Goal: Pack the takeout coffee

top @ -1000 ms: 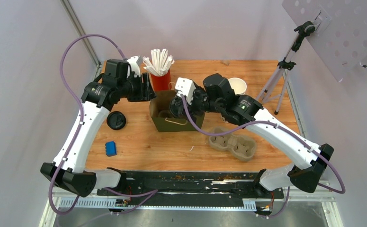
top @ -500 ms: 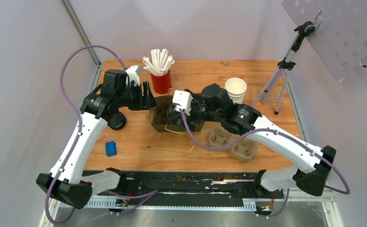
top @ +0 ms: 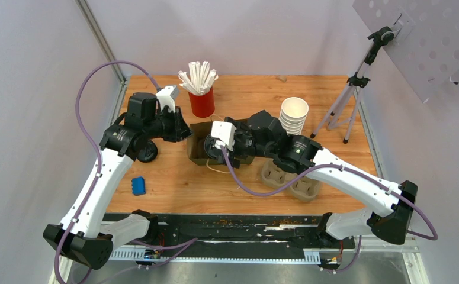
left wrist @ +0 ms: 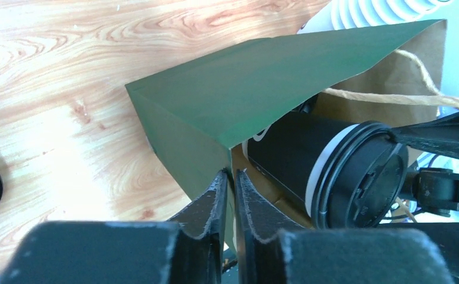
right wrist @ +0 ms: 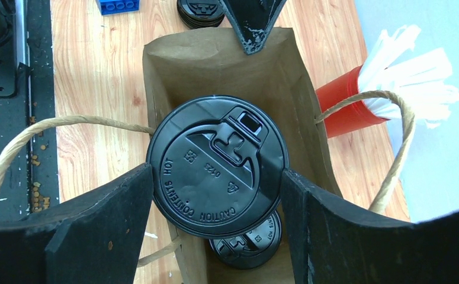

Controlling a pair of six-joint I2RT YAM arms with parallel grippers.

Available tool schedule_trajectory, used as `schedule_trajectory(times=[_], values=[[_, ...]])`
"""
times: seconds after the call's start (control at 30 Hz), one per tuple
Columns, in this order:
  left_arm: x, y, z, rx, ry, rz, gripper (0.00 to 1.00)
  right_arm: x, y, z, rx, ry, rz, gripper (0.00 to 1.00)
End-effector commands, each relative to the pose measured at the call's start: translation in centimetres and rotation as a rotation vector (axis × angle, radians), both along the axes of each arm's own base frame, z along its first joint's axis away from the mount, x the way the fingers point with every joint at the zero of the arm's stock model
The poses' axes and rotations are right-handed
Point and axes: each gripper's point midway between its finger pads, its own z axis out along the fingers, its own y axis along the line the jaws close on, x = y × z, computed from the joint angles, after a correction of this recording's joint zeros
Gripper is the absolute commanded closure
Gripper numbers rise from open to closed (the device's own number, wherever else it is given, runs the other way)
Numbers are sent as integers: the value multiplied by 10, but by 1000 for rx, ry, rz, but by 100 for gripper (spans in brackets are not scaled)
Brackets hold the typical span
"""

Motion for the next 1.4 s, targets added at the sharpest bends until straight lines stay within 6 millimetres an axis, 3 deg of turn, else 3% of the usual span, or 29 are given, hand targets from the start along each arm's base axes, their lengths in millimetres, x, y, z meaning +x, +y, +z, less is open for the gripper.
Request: schedule_trajectory(times=[0.0, 0.2, 0.47, 0.7, 1.0, 1.37], values=[[11, -10, 27, -41, -154, -60, 89, 3, 3, 8, 22, -59, 5, 27], [20, -28, 30, -119, -248, -131, 100, 0, -2, -7, -26, -80, 16, 27], [21, -31, 21, -129, -264, -150, 100, 3, -1, -17, -47, -114, 28, 27], [7, -31, 18, -140, -264, -186, 100, 12, 0, -3, -32, -127, -18, 27], [-3, -36, 16, -168, -267, -230, 100, 32, -9, -8, -18, -115, -85, 27], [-6, -36, 16, -175, -267, -236, 100, 40, 3, -19, -45, -152, -21, 27]])
